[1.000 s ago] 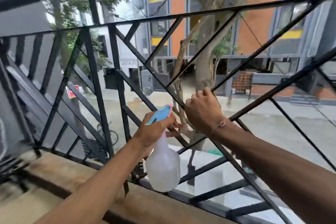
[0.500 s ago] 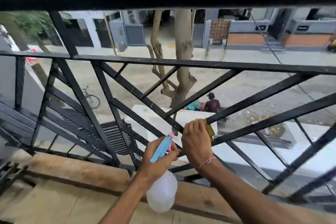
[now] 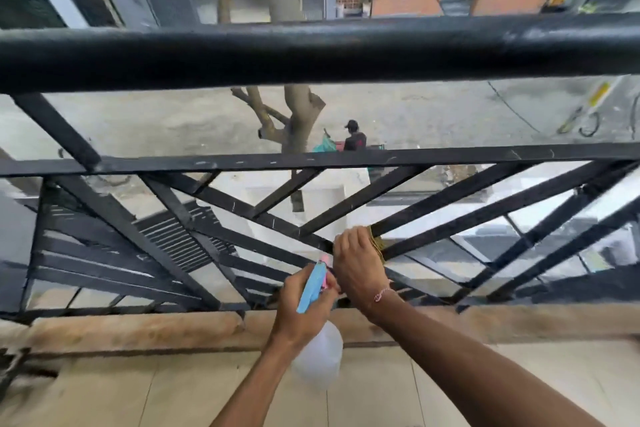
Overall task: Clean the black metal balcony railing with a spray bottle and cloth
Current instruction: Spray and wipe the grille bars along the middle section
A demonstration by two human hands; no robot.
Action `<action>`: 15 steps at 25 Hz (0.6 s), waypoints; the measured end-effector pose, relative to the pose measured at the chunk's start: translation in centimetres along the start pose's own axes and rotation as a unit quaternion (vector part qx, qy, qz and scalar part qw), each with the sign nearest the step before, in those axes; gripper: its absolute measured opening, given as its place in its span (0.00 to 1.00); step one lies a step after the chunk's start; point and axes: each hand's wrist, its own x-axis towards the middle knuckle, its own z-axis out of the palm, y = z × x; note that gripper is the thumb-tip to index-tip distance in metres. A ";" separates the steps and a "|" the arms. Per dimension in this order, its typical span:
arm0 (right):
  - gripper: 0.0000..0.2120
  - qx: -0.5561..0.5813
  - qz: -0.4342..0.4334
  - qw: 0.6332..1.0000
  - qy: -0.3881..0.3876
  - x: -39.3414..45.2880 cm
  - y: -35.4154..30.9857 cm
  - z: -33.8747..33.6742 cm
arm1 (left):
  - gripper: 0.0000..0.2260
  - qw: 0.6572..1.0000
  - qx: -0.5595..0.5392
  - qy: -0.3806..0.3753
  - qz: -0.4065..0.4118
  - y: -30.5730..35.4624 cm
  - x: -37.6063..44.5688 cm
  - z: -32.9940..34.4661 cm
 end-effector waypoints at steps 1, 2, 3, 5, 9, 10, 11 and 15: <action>0.26 0.016 0.002 1.000 0.011 0.0 -0.1 0.0 | 0.02 1.000 0.005 -0.009 0.000 0.0 0.2 -0.3; 0.26 0.050 0.021 0.998 0.021 0.1 -0.3 -0.1 | 0.02 1.000 0.011 -0.015 -0.001 0.0 0.5 -0.6; 0.25 0.098 0.043 0.994 0.028 0.3 -0.6 -0.4 | 0.02 1.000 0.013 -0.020 -0.001 0.0 0.8 -0.9; 0.22 0.243 0.059 0.966 0.062 0.6 -1.8 -0.4 | 0.04 1.000 0.004 -0.022 -0.006 0.0 1.2 -1.5; 0.40 0.739 0.143 0.659 -0.006 0.1 -4.4 -2.9 | 0.03 1.000 -0.018 0.007 -0.014 -0.1 2.2 -3.7; 0.39 0.806 0.170 0.567 -0.017 -0.2 -5.0 -3.3 | 0.02 1.000 -0.017 0.006 -0.013 0.1 2.3 -4.2; 0.30 0.831 0.187 0.524 -0.004 -0.5 -5.6 -3.5 | 0.02 1.000 -0.013 0.007 -0.018 0.2 2.4 -4.7; 0.29 0.786 0.101 0.606 0.062 -1.1 -6.5 -3.2 | 0.04 0.999 -0.015 0.020 -0.033 0.0 2.4 -6.0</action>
